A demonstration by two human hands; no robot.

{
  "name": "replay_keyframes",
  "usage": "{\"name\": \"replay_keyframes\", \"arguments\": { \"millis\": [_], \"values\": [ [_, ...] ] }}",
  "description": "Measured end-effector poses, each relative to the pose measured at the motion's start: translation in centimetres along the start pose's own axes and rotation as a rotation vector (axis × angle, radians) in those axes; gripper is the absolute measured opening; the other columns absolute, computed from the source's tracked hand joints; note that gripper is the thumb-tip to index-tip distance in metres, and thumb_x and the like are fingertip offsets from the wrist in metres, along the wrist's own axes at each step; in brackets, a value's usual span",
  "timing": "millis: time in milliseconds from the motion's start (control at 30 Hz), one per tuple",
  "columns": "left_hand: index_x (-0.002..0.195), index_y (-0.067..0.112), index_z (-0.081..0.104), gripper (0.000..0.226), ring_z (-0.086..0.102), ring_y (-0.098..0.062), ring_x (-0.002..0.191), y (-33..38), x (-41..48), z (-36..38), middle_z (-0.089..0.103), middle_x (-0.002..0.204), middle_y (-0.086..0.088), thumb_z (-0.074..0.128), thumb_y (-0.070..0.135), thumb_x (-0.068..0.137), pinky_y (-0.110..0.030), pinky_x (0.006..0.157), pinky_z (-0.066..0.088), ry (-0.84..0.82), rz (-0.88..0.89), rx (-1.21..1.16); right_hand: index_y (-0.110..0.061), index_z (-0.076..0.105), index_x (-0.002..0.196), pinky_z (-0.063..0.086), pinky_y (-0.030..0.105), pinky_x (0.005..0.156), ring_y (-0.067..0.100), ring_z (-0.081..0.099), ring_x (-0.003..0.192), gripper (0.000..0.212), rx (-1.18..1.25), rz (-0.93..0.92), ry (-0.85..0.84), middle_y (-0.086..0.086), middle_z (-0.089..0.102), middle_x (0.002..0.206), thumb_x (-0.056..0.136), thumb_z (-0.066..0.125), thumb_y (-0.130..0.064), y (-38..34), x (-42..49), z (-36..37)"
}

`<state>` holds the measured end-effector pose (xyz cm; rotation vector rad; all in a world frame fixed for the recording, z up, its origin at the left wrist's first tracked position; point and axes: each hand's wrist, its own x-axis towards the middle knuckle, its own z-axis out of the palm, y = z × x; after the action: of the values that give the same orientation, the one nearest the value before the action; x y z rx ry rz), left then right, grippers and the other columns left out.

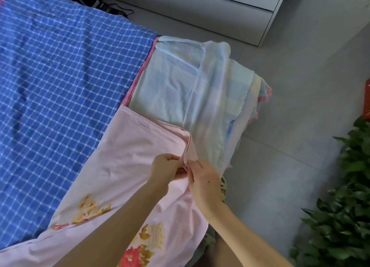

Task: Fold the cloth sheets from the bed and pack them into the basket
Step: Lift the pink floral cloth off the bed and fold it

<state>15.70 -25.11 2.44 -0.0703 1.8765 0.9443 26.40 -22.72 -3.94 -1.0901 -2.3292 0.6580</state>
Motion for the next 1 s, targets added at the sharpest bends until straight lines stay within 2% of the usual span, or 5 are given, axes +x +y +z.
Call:
{"name": "replay_keyframes", "arguments": {
  "millis": [367,567,700,800,1000],
  "values": [
    [0.072,0.004,0.07,0.012,0.053,-0.006,0.049,1.4,-2.0,-5.0,0.062,0.059,-0.004,0.066,0.008,0.083,-0.016,0.05,0.044,-0.066,0.17,0.408,-0.019,0.066,0.104,0.051,0.032,0.078,0.015,0.057,0.09,0.046,0.26,-0.023,-0.274,-0.005,0.068,0.097,0.067,0.041,-0.008,-3.1,2.9,-4.3],
    [0.095,0.019,0.072,0.019,0.056,-0.011,0.079,6.4,-9.9,-10.5,0.064,0.082,0.008,0.053,0.022,0.09,-0.012,0.065,0.038,-0.017,0.514,0.93,-0.022,0.069,0.11,0.004,0.049,0.115,0.019,0.023,0.141,0.032,0.01,-0.518,-0.807,-0.003,0.046,0.141,0.079,0.068,-0.029,-9.1,9.5,-4.5],
    [0.1,0.02,0.071,0.04,0.059,-0.014,0.092,10.7,-18.0,-17.4,0.068,0.093,0.008,0.039,0.034,0.08,-0.022,0.08,0.041,0.243,0.713,1.056,-0.025,0.065,0.081,0.019,0.037,0.104,0.016,0.051,0.114,0.023,0.065,-0.579,-0.698,-0.008,0.064,0.096,0.076,0.071,-0.046,-15.8,11.9,-6.1],
    [0.101,0.015,0.072,0.027,0.06,-0.019,0.098,14.1,-24.8,-22.9,0.07,0.101,0.001,0.051,0.026,0.088,-0.022,0.081,0.038,0.551,0.831,1.003,-0.024,0.038,0.054,0.026,0.027,0.071,0.02,0.053,0.073,0.047,0.101,-0.545,-0.639,-0.009,0.047,0.059,0.079,0.067,-0.051,-20.8,13.2,-8.2],
    [0.097,0.008,0.073,0.034,0.06,-0.04,0.098,20.0,-37.5,-33.5,0.07,0.101,-0.018,0.047,0.02,0.08,-0.037,0.084,0.044,1.197,0.971,0.973,-0.027,0.033,0.056,0.031,0.031,0.082,0.02,0.056,0.083,0.044,-0.042,-0.406,-0.549,-0.008,0.048,0.07,0.088,0.055,-0.049,-27.8,13.9,-11.9]
  ]
}}
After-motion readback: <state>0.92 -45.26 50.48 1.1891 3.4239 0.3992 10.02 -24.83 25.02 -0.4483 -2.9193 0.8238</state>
